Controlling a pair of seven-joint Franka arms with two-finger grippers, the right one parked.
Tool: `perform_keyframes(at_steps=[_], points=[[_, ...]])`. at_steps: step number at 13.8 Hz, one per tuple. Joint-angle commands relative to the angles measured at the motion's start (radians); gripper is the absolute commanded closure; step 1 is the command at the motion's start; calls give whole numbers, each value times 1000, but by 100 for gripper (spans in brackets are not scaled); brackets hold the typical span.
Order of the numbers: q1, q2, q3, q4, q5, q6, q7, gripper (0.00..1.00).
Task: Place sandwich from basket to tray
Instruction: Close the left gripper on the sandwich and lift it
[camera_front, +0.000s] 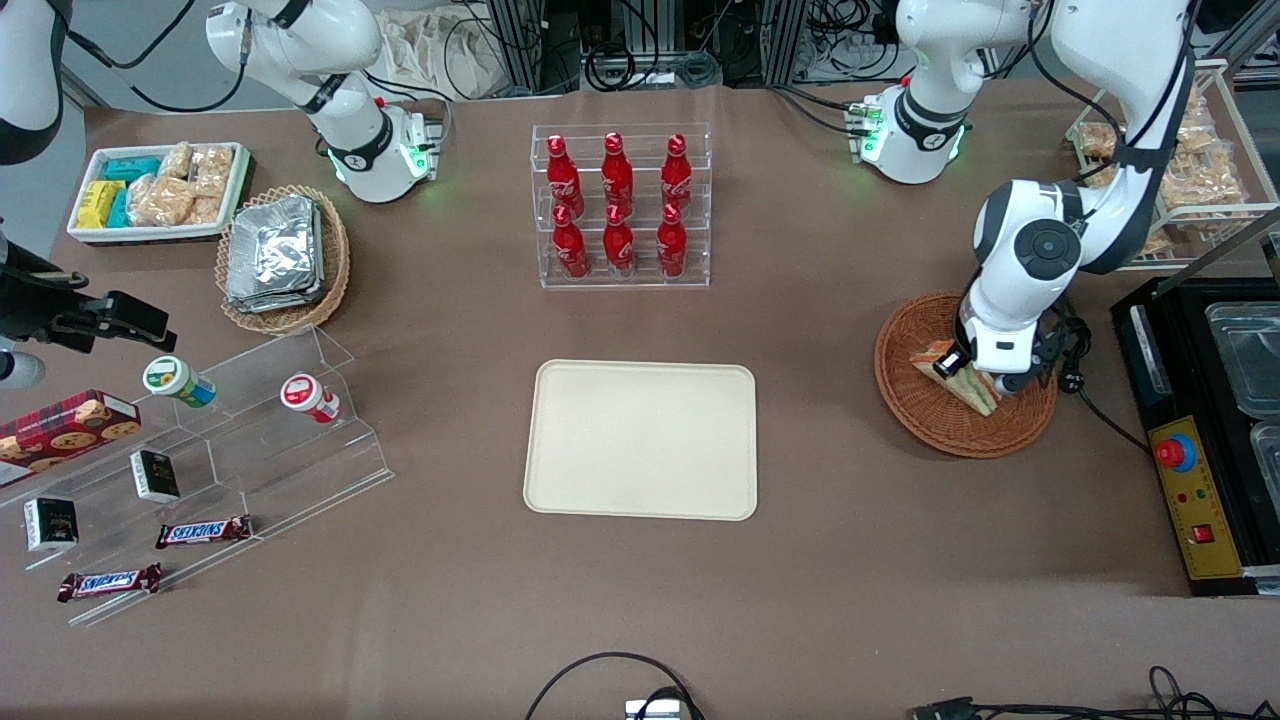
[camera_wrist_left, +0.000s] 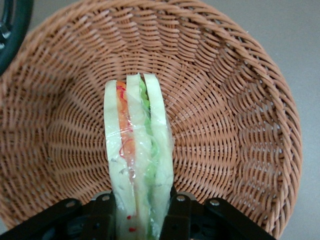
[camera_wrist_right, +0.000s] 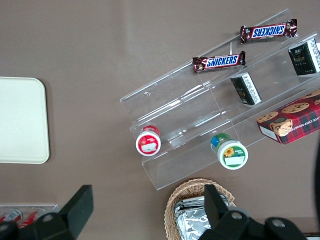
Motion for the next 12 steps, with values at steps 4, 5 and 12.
perform_keyframes(at_steps=[4, 5, 12], points=[[3, -170, 2, 24, 6, -197, 413, 70], [3, -179, 2, 41, -9, -212, 479, 70], [-92, -208, -9, 91, -117, -234, 757, 71]])
